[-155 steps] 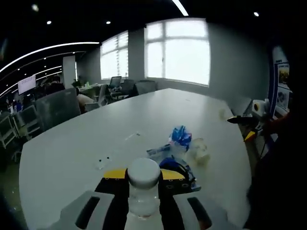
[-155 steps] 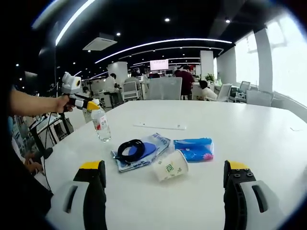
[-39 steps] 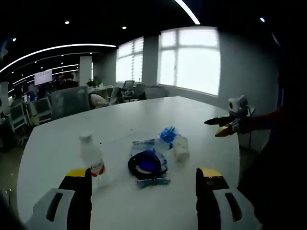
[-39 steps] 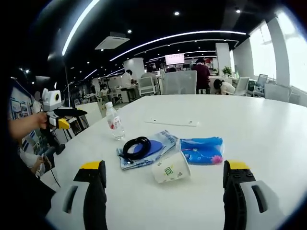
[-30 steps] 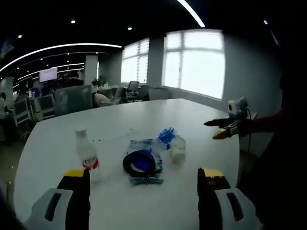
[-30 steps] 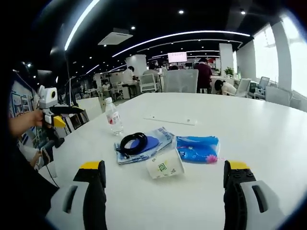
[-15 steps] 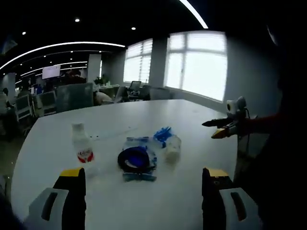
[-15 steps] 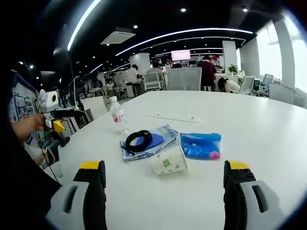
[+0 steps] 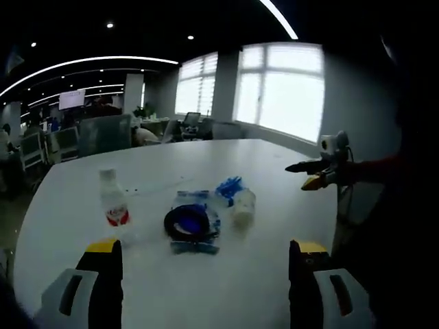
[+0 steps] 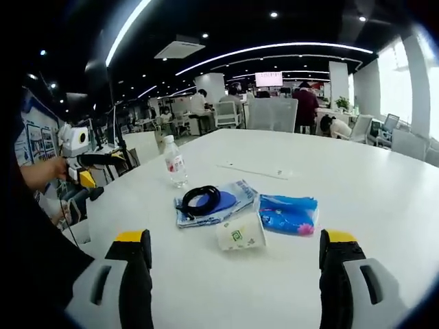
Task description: Arrange the tabletop items into an orderly group along one side of the table until the central work area is clear of visible clutter.
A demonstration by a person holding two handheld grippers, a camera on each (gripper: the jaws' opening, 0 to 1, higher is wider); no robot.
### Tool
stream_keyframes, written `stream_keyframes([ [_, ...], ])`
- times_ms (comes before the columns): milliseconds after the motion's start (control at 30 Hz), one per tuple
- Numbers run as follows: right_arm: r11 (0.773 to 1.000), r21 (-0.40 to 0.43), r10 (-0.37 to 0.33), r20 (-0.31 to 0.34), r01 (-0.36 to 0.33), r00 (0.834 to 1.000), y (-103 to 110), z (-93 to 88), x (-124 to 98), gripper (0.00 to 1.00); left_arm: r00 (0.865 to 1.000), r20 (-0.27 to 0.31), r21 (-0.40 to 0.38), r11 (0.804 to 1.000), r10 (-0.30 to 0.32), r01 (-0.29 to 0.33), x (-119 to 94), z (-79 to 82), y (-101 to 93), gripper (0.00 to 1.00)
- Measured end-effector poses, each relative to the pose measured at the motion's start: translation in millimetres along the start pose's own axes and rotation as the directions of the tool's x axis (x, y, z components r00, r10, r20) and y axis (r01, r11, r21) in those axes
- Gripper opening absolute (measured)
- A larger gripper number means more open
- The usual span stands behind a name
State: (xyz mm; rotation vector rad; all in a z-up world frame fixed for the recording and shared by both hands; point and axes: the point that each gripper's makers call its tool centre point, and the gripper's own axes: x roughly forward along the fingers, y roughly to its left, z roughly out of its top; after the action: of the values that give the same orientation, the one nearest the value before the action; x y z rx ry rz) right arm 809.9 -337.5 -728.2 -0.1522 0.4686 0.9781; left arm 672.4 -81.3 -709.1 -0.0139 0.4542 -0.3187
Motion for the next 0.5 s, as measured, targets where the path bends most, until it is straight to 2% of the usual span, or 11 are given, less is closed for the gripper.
stream_keyframes([
  [200, 0.999, -0.027, 0.039, -0.025, -0.040, 0.999, -1.3, -1.5, 8.2, 0.90, 1.000, 0.020, -0.017, 1.000, -0.004, 0.004, -1.8, 2.2, -3.3, 1.00],
  [500, 0.994, -0.027, 0.109, -0.040, -0.110, 0.993, -3.8, -1.8, 24.5, 0.69, 1.000, 0.025, 0.003, 1.000, 0.016, -0.016, -4.3, 6.9, 3.1, 1.00],
])
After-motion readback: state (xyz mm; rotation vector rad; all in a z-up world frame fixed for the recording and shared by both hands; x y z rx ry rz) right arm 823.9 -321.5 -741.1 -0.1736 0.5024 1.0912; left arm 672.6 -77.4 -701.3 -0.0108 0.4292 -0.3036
